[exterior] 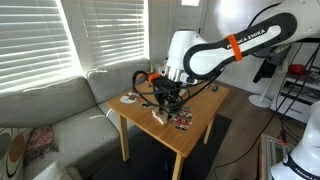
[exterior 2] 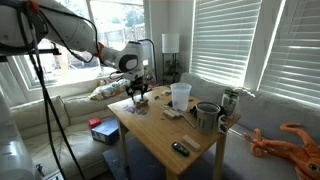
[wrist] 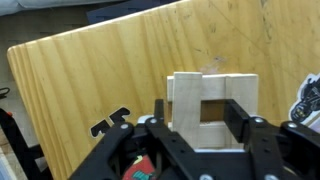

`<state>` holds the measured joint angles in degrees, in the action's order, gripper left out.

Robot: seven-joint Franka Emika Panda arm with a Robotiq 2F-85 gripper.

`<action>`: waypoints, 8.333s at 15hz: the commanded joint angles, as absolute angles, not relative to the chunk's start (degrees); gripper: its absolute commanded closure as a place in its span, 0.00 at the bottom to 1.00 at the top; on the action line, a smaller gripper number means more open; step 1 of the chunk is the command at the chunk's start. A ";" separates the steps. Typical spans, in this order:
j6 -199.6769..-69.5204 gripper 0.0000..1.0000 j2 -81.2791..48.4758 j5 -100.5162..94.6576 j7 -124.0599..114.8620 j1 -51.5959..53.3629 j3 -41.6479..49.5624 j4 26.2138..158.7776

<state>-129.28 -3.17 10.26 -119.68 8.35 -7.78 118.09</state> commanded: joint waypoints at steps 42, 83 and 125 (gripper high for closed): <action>-113.42 0.00 -12.68 17.13 -102.76 5.73 -4.80 103.19; -105.90 0.00 -11.87 18.41 -110.64 5.45 -2.50 103.62; -107.97 0.00 13.42 -8.95 -90.38 5.82 -7.14 114.01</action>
